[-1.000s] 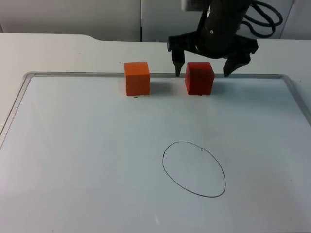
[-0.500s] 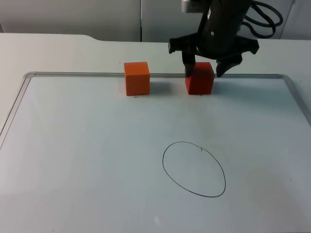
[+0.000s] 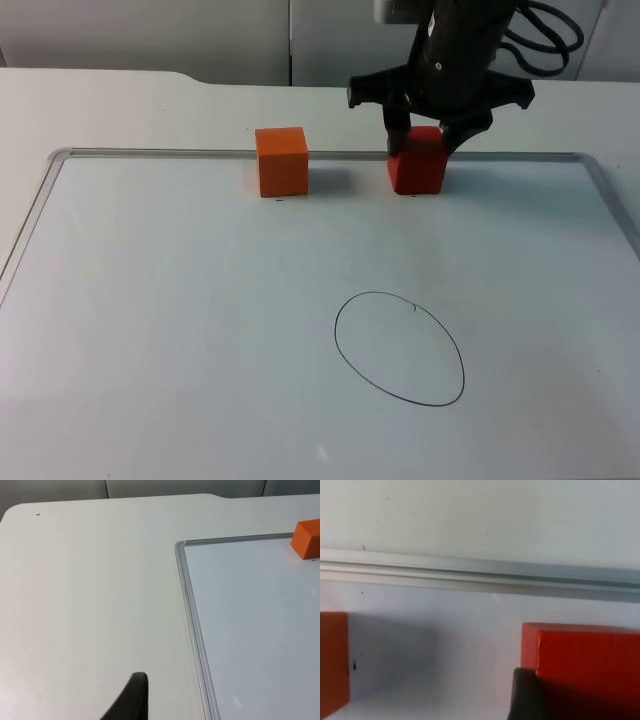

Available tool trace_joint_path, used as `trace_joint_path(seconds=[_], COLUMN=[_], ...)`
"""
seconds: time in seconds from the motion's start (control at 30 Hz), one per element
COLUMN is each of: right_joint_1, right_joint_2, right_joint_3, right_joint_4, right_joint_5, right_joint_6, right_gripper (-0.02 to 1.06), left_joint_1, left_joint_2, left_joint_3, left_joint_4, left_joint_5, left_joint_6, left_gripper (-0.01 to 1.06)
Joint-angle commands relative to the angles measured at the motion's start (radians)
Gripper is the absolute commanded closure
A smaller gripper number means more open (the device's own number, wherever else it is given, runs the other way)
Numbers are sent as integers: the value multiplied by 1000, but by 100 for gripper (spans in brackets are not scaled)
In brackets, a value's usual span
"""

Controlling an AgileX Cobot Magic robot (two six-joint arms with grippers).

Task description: Pick up one cube with the left hand and another cube with the right hand. First place the cube in the right hand at the target position, then stack the cube in the left hand on top.

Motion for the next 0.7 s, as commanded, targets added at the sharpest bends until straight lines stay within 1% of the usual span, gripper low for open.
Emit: trace_joint_path(seconds=[0.0,0.17,0.27,0.3,0.43,0.47,0.5,0.53,0.57,0.6,0.67], right_joint_1=[-3,-3,-3,-3,-1,-1,-1,-1,-1,-1,-1], right_joint_2=[-51,-157,-252,-252,-378,-378,-405,-442,-503,-503,-583], right_joint_3=[-8,-8,-8,-8,-8,-8,-8,-8,-8,-8,-8], right_joint_4=[-6,-12,-15,-15,-15,-15,-15,-9,0,0,24], right_joint_5=[18,51,104,104,255,255,292,303,303,303,303], right_joint_6=[-30,-92,-162,-162,-276,-276,-291,-293,-293,-293,-293], right_gripper=[105,105,105,105,105,105,105,105,105,105,105], left_joint_1=[4,4,4,4,4,4,4,4,4,4,4], left_joint_2=[-5,-5,-5,-5,-5,-5,-5,-5,-5,-5,-5], left_joint_3=[7,7,7,7,7,7,7,7,7,7,7], left_joint_4=[1,1,1,1,1,1,1,1,1,1,1], left_joint_5=[-7,-7,-7,-7,-7,-7,-7,-7,-7,-7,-7], left_joint_6=[0,0,0,0,0,0,0,0,0,0,0], left_gripper=[6,6,6,6,6,6,6,6,6,6,6])
